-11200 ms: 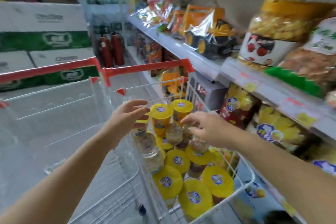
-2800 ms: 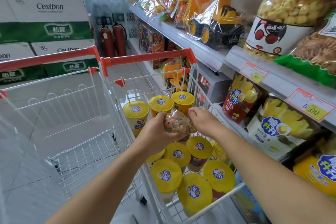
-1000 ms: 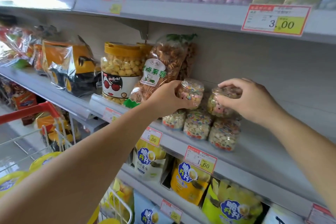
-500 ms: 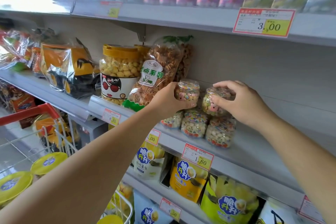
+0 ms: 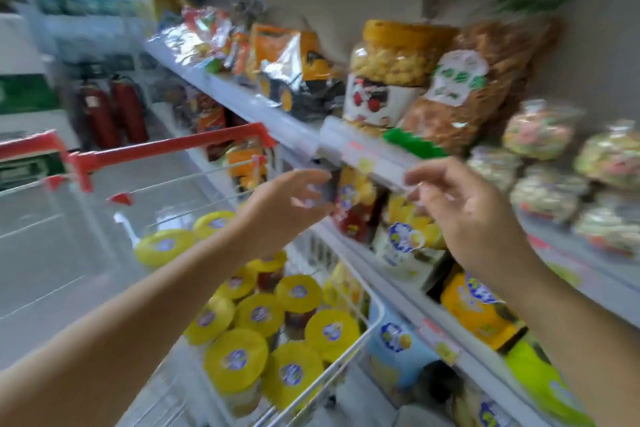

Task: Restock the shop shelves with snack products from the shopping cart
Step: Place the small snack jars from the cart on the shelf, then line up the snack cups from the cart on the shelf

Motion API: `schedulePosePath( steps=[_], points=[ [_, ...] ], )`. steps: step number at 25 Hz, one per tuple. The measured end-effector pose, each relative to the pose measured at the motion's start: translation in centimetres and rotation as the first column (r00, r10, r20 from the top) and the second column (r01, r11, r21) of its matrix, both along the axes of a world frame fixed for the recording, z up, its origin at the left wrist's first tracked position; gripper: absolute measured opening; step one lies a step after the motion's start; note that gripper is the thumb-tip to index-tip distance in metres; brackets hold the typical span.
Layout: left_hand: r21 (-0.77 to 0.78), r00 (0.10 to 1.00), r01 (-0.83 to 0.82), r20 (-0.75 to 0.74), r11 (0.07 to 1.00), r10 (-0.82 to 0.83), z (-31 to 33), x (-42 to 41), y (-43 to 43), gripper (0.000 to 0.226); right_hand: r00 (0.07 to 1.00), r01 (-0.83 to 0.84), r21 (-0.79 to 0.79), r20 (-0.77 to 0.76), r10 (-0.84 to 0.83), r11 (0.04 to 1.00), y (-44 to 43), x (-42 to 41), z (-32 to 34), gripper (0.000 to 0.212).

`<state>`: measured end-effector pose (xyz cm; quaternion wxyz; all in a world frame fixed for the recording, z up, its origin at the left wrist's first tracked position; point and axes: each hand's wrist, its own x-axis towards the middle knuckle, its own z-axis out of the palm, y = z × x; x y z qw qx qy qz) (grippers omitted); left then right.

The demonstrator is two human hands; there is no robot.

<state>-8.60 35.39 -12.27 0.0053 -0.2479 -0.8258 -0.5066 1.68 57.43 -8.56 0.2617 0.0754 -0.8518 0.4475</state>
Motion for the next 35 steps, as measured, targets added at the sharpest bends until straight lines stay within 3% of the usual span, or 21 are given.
schedulePosePath(
  steps=[2,4,6,10,12,14,15,17,19,21,24,26,29,30,32,33,35],
  points=[
    [-0.076,0.993,-0.086,0.080,0.993,0.092,-3.1,1.1,-5.5,0.032,0.944,-0.187,0.181,0.306,0.125,0.966,-3.3,-2.6,-3.5,0.024],
    [-0.114,0.983,-0.144,0.099,0.983,0.155,-5.8,2.2,-9.8,0.033,0.777,-0.443,0.367,0.613,0.146,0.818,-6.5,-5.1,-7.4,0.034],
    [-0.152,0.975,-0.214,0.024,0.965,0.220,-8.4,2.7,-13.1,0.033,0.633,-0.620,0.440,0.770,0.083,0.649,-9.5,-7.2,-10.6,0.050],
    [-0.159,0.934,-0.335,-0.182,0.929,0.306,-11.3,3.2,-15.0,0.032,0.480,-0.788,0.393,0.874,0.074,0.474,-15.2,-9.0,-14.6,0.090],
    [-0.193,0.912,-0.370,-0.260,0.909,0.317,-11.8,3.3,-14.8,0.035,0.494,-0.841,0.462,0.868,0.049,0.280,-18.0,-8.4,-16.5,0.106],
    [-0.171,0.913,-0.370,-0.250,0.913,0.323,-11.9,3.2,-14.9,0.037,0.565,-0.818,0.547,0.822,0.071,0.176,-19.5,-7.6,-17.9,0.110],
    [-0.149,0.920,-0.358,-0.224,0.922,0.322,-11.8,3.1,-15.0,0.038,0.577,-0.810,0.551,0.810,0.104,0.201,-19.5,-7.5,-18.1,0.109],
    [-0.101,0.946,-0.309,-0.140,0.946,0.294,-11.5,2.9,-15.4,0.042,0.538,-0.804,0.440,0.824,0.175,0.399,-18.2,-7.7,-16.6,0.101],
    [-0.022,0.972,-0.234,0.010,0.972,0.235,-10.9,2.8,-16.1,0.046,0.510,-0.746,0.269,0.819,0.262,0.609,-16.0,-8.4,-13.8,0.096],
    [0.060,0.966,-0.150,0.223,0.987,0.133,-9.9,2.8,-16.5,0.067,0.497,-0.662,0.045,0.774,0.392,0.748,-13.8,-8.8,-10.6,0.091],
    [0.114,0.851,0.037,0.517,0.993,-0.091,-7.5,2.9,-16.1,0.104,0.422,-0.611,-0.296,0.663,0.619,0.734,-13.2,-8.7,-7.6,0.084],
    [0.118,0.832,0.149,0.521,0.982,-0.189,-6.7,3.2,-15.6,0.097,0.403,-0.610,-0.408,0.579,0.709,0.679,-14.4,-9.0,-6.7,0.080],
    [0.218,0.876,0.021,0.466,0.976,-0.123,-6.1,4.1,-16.6,0.081,0.454,-0.498,-0.555,0.488,0.745,0.667,-16.4,-10.8,-7.4,0.065],
    [0.280,0.876,-0.069,0.477,0.957,-0.077,-6.0,4.5,-17.4,0.085,0.501,-0.460,-0.499,0.537,0.679,0.734,-17.1,-11.6,-8.6,0.051],
    [0.399,0.861,-0.204,0.507,0.894,-0.030,-6.3,5.2,-19.1,0.098,0.586,-0.513,-0.057,0.706,0.398,0.856,-18.7,-12.5,-11.9,0.032],
    [0.438,0.855,-0.243,0.518,0.866,-0.022,-6.4,5.7,-19.8,0.103,0.600,-0.587,0.182,0.752,0.273,0.789,-19.6,-12.9,-14.1,0.033],
    [0.471,0.850,-0.282,0.527,0.836,-0.010,-6.6,6.8,-20.8,0.103,0.599,-0.701,0.424,0.786,0.151,0.574,-21.4,-13.2,-17.8,0.047]
  ],
)
